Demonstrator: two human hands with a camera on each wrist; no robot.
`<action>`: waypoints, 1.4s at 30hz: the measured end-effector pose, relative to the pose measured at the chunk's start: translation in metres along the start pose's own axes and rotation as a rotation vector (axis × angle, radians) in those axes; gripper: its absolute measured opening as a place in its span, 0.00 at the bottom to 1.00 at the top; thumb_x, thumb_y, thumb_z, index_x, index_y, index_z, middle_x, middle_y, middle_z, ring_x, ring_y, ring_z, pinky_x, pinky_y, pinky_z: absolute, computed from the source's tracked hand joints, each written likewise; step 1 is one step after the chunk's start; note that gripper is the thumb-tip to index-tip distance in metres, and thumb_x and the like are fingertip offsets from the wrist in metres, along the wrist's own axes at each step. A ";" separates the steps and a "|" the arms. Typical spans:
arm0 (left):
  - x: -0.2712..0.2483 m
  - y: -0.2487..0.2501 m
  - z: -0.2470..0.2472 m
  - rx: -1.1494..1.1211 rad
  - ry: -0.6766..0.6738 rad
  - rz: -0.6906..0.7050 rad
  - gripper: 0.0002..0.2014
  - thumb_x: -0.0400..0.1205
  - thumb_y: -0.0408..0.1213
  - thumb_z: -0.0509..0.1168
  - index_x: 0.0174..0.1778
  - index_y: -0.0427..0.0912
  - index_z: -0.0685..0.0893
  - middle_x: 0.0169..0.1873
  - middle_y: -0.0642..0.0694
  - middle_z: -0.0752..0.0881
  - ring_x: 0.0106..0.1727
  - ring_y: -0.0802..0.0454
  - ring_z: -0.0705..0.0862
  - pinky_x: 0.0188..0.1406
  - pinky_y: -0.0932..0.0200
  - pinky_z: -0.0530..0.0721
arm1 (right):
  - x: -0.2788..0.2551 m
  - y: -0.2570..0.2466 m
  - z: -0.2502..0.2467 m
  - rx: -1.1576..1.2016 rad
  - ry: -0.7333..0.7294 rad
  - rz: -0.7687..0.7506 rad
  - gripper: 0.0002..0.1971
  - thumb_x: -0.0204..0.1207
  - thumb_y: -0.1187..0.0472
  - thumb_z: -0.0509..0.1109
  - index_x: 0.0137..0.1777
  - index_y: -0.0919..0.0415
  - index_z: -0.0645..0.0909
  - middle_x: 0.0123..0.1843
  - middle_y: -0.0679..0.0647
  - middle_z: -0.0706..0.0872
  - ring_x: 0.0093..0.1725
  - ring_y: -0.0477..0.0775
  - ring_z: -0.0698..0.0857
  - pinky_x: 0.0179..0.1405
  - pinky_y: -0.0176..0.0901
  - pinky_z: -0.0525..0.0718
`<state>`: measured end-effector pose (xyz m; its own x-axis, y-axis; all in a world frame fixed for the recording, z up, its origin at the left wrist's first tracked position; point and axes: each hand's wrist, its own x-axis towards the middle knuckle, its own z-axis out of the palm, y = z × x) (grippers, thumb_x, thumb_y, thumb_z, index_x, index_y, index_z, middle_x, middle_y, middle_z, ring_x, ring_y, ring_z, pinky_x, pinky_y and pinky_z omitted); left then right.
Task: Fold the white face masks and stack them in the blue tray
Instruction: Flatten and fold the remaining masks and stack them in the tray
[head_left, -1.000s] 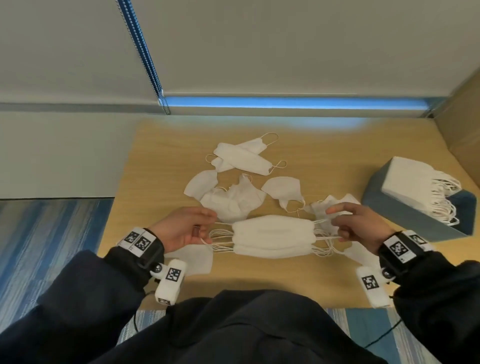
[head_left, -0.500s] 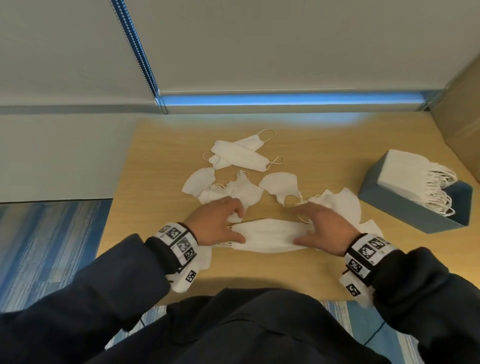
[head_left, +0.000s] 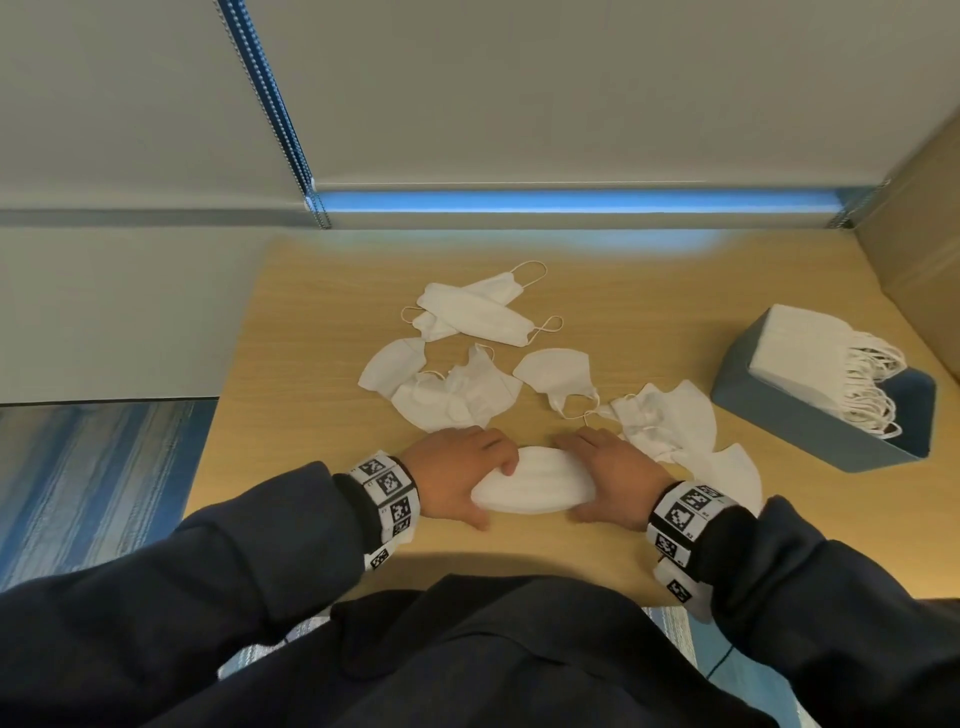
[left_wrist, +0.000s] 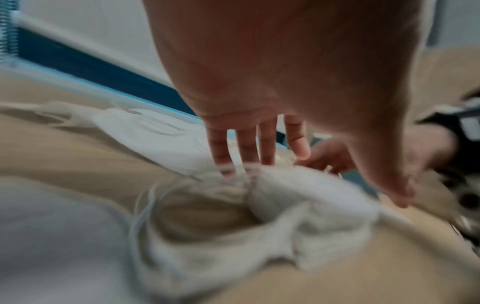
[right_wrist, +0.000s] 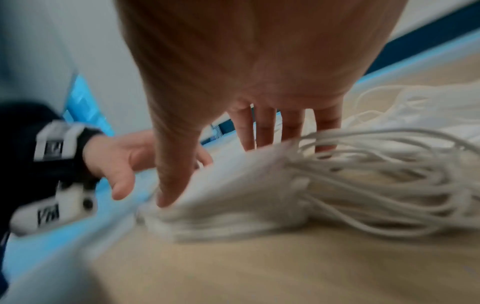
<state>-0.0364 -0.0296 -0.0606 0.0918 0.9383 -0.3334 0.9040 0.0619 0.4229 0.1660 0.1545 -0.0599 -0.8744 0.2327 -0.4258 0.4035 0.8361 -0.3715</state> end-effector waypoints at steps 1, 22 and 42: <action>0.001 -0.003 -0.008 -0.086 -0.021 -0.033 0.31 0.70 0.65 0.75 0.62 0.58 0.71 0.62 0.57 0.77 0.55 0.53 0.79 0.51 0.51 0.80 | -0.001 0.000 -0.005 0.095 -0.002 0.013 0.51 0.63 0.40 0.84 0.85 0.49 0.65 0.75 0.48 0.75 0.72 0.52 0.76 0.73 0.47 0.75; 0.073 -0.118 -0.090 0.317 0.312 -0.409 0.22 0.83 0.57 0.53 0.64 0.59 0.88 0.60 0.51 0.89 0.55 0.46 0.85 0.58 0.46 0.78 | 0.177 -0.013 -0.123 0.543 0.389 0.281 0.14 0.80 0.57 0.73 0.65 0.53 0.84 0.59 0.53 0.88 0.55 0.56 0.85 0.49 0.42 0.77; -0.025 -0.107 -0.072 -1.953 1.342 -0.794 0.11 0.86 0.33 0.69 0.63 0.45 0.86 0.63 0.42 0.90 0.65 0.41 0.88 0.65 0.42 0.86 | 0.256 -0.051 -0.122 -0.474 0.007 0.037 0.23 0.70 0.40 0.76 0.61 0.46 0.78 0.62 0.53 0.78 0.63 0.59 0.76 0.64 0.57 0.73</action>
<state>-0.1653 -0.0350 -0.0364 -0.7756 0.1791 -0.6052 -0.6298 -0.2840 0.7230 -0.1115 0.2315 -0.0495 -0.8640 0.2686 -0.4259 0.2684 0.9613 0.0617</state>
